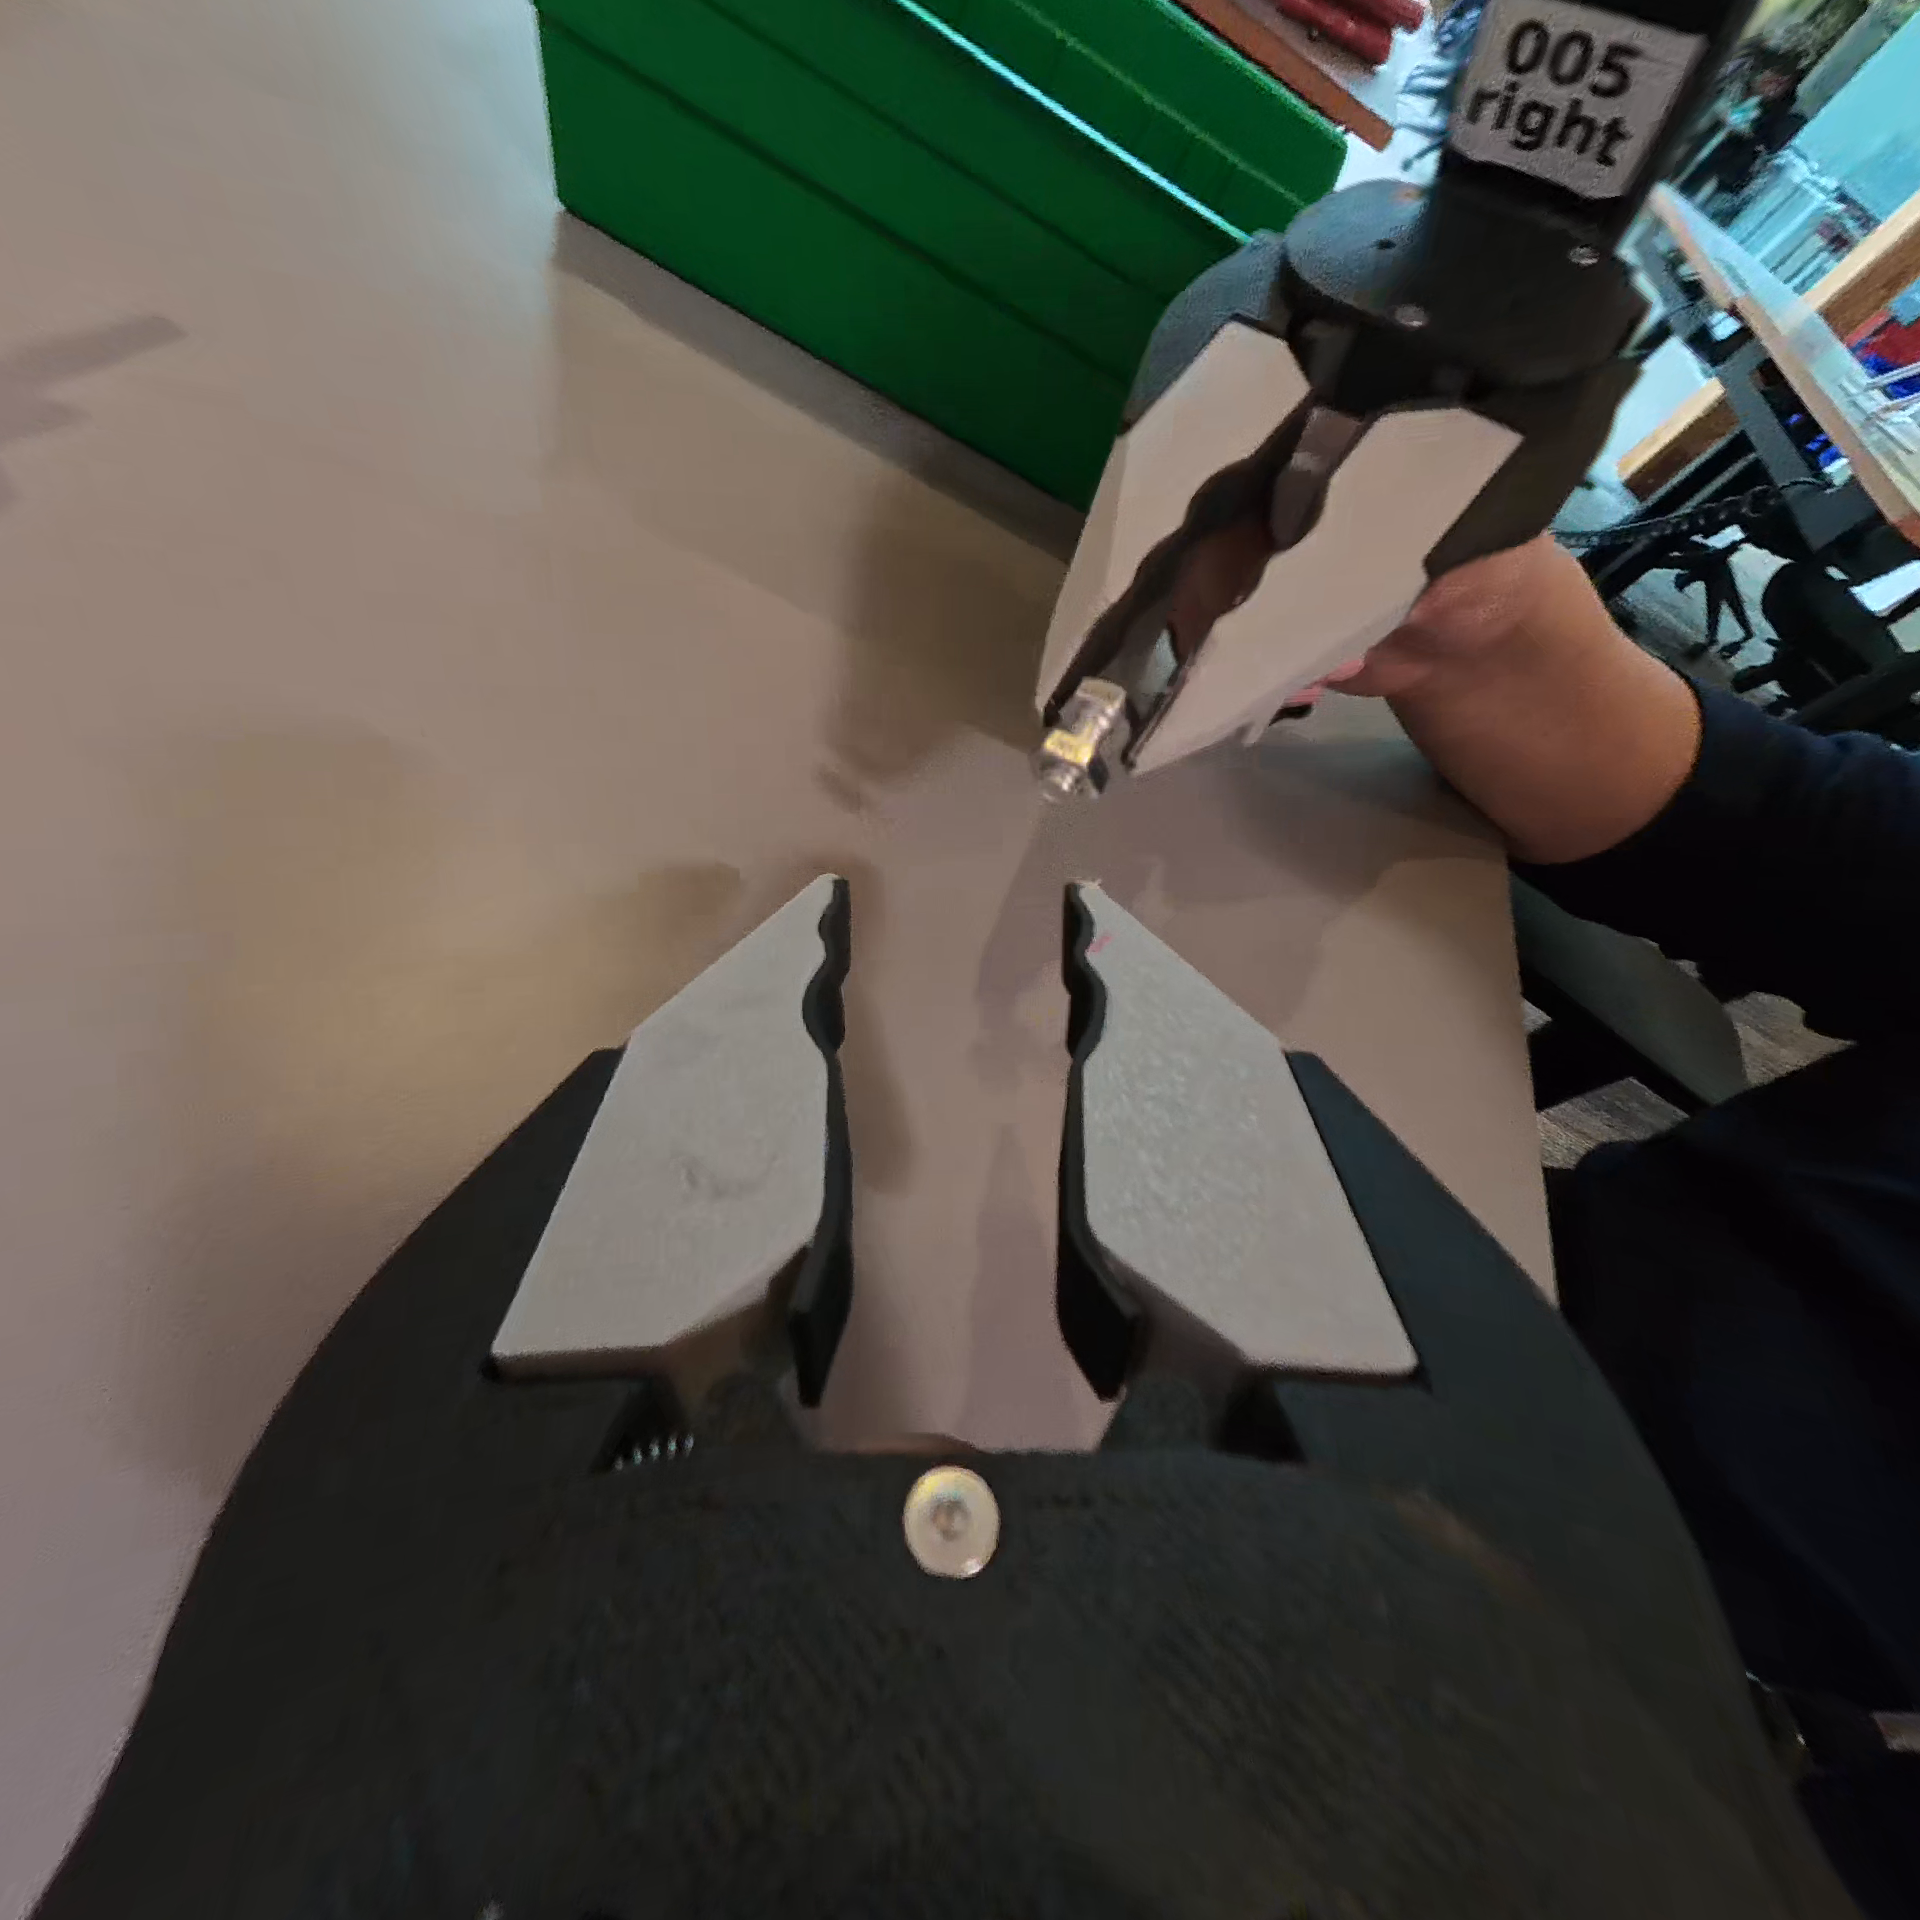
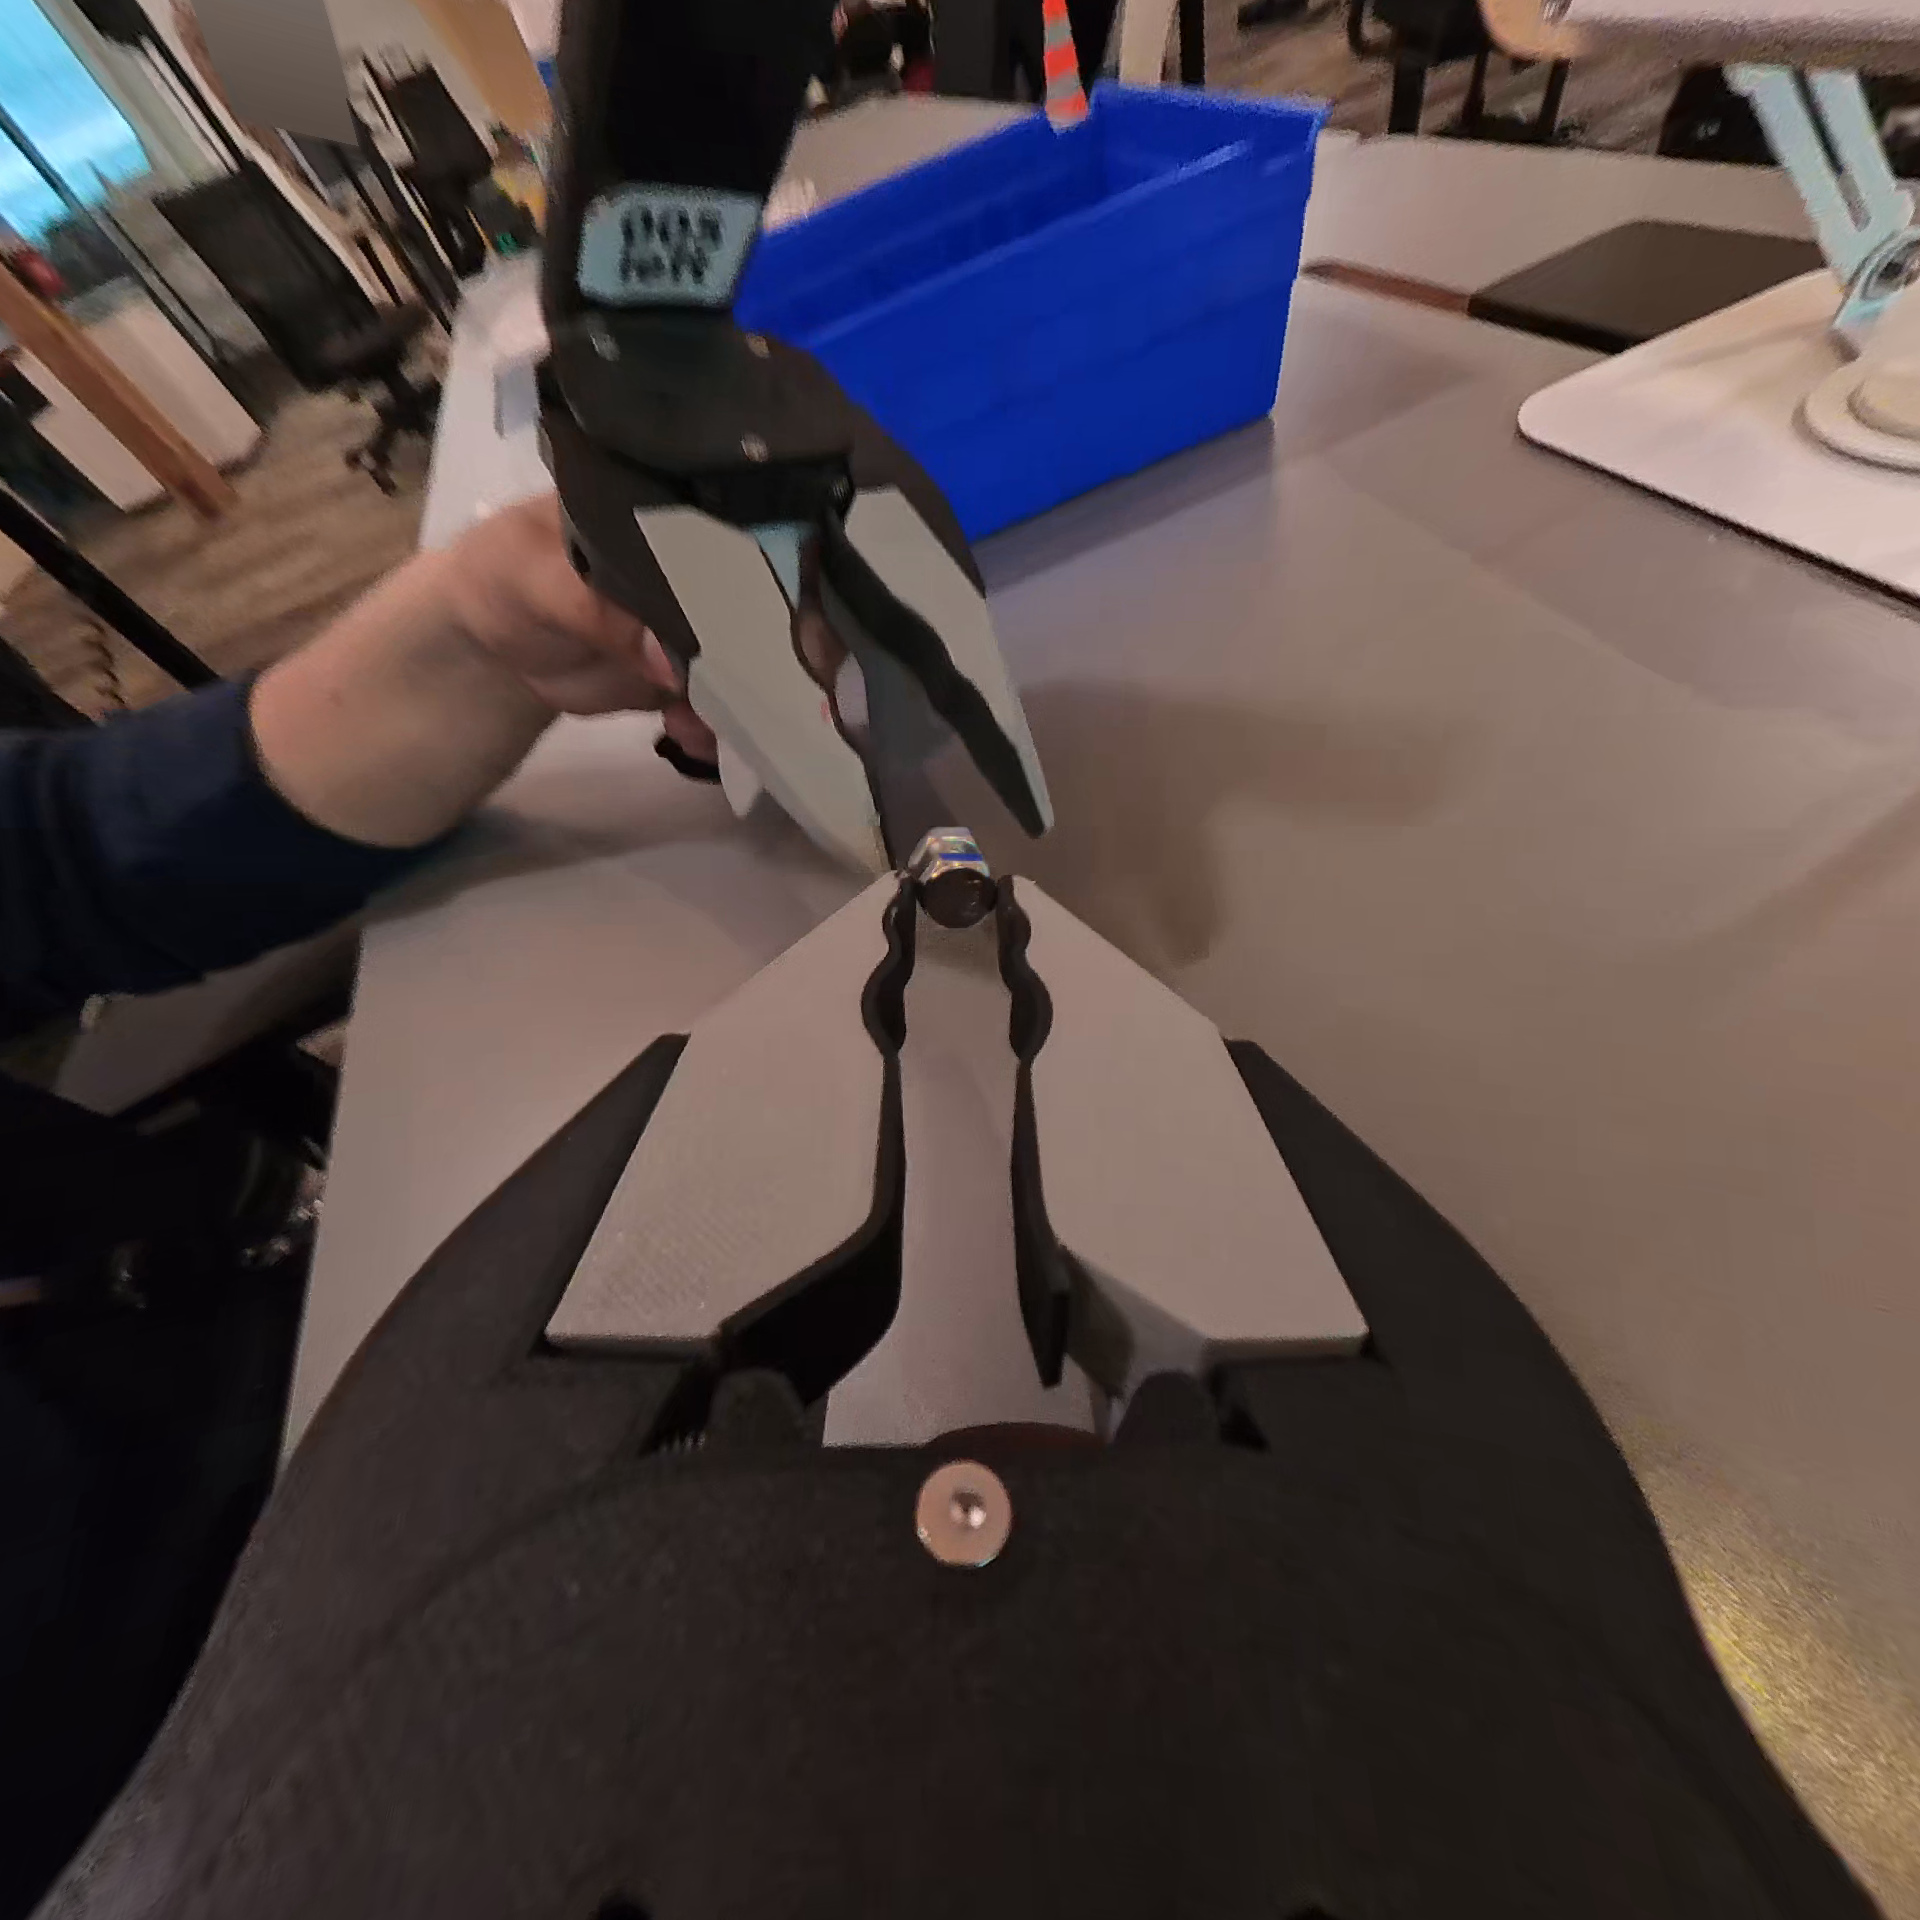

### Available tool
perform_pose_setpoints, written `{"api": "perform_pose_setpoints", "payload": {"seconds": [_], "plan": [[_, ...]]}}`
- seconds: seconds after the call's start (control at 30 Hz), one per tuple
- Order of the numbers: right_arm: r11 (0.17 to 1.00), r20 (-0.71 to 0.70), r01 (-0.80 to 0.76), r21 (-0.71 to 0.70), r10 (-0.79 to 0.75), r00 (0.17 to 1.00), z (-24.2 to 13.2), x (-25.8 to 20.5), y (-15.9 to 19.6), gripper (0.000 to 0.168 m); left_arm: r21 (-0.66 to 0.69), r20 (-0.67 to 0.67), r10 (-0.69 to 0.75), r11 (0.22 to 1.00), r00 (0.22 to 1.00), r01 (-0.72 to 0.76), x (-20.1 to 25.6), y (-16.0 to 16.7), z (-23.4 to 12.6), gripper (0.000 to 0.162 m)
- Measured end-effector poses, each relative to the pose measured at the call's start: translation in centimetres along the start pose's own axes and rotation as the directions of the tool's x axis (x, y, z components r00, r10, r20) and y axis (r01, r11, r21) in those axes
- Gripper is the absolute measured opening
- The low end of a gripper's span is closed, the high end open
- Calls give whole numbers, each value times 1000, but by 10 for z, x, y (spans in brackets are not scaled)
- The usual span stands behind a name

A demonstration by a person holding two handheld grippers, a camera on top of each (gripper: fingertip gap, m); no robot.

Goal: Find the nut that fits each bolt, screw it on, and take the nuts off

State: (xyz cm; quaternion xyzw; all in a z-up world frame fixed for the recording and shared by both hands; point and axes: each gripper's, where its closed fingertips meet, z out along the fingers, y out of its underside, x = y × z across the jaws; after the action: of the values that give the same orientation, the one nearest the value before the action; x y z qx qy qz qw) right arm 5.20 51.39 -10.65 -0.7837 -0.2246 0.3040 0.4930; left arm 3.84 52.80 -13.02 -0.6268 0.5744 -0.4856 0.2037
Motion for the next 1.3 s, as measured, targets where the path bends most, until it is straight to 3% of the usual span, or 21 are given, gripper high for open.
{"api": "perform_pose_setpoints", "payload": {"seconds": [0.2,0.37,0.6,1.0,1.17,1.3], "plan": [[995,75,-31,98,23,997,-4,-12,-16,13,104,-97,82,992,992,-72,26,-17,3,30],[990,102,-14,139,-1,995,-7,-19,-24,13,202,-79,192,964,978,-173,40,-33,-4,14],[988,134,-4,154,-16,991,-9,-25,-26,13,229,-76,248,947,966,-225,46,-37,-9,13],[990,187,-11,141,-16,982,-15,-30,-25,13,250,-118,245,945,962,-209,54,-38,-8,13],[993,167,12,120,-32,985,-13,-28,-21,13,333,-166,194,934,967,-130,58,-51,-20,8],[991,162,9,134,-31,986,-14,-28,-23,13,283,-159,171,952,972,-121,51,-44,-17,13]]}}
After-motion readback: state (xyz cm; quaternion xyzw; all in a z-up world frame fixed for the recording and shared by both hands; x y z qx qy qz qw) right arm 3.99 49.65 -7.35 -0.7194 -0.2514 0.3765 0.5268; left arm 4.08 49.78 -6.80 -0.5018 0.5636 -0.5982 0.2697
